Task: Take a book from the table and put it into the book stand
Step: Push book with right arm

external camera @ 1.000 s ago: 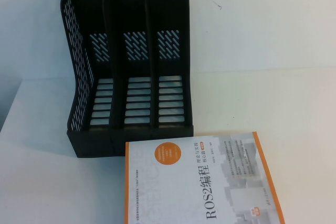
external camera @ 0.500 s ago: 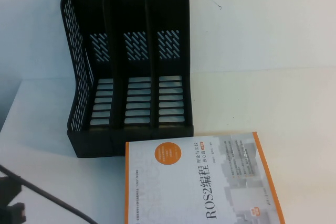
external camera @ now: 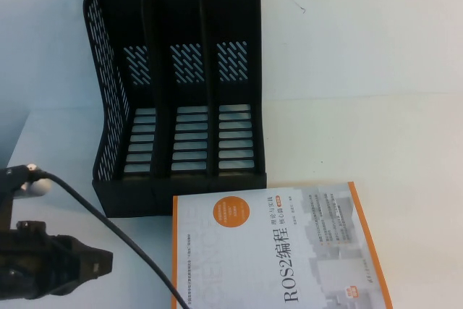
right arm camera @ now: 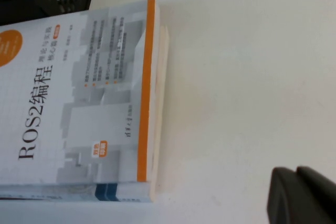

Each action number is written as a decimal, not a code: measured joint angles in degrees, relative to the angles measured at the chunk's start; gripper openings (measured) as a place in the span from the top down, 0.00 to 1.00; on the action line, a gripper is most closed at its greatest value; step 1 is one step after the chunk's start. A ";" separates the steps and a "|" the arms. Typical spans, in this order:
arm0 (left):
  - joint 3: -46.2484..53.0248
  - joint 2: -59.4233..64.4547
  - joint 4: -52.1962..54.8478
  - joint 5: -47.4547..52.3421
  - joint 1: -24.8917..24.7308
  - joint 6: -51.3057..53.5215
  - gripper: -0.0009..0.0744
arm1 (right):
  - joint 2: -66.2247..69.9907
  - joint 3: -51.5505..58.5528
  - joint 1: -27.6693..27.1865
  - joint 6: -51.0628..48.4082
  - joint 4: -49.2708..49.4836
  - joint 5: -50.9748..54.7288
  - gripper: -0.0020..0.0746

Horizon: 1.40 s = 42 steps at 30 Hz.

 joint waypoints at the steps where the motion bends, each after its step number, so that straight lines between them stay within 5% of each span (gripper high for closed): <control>1: -0.25 1.79 -0.54 0.26 0.00 0.94 0.99 | 0.00 0.00 0.00 -0.05 0.03 0.00 0.97; 7: -1.97 8.63 -2.51 0.84 -1.61 2.52 0.99 | 0.00 0.00 0.00 -0.94 0.57 0.00 0.97; 16: -2.64 10.45 0.62 -12.96 -14.29 -5.44 0.99 | 0.00 0.00 0.00 -6.52 5.30 0.13 0.97; 26: -3.10 15.70 5.21 -15.84 -15.47 -7.79 0.99 | 0.88 0.00 0.00 -7.00 5.82 1.55 0.97; 34: -3.20 15.70 7.40 -17.06 -15.47 -4.14 0.99 | 20.02 -6.77 0.00 -6.82 6.73 2.51 0.97; 42: -3.20 15.70 7.72 -15.36 -15.51 -4.76 0.99 | 42.71 -16.51 2.42 -17.61 17.60 -0.09 0.97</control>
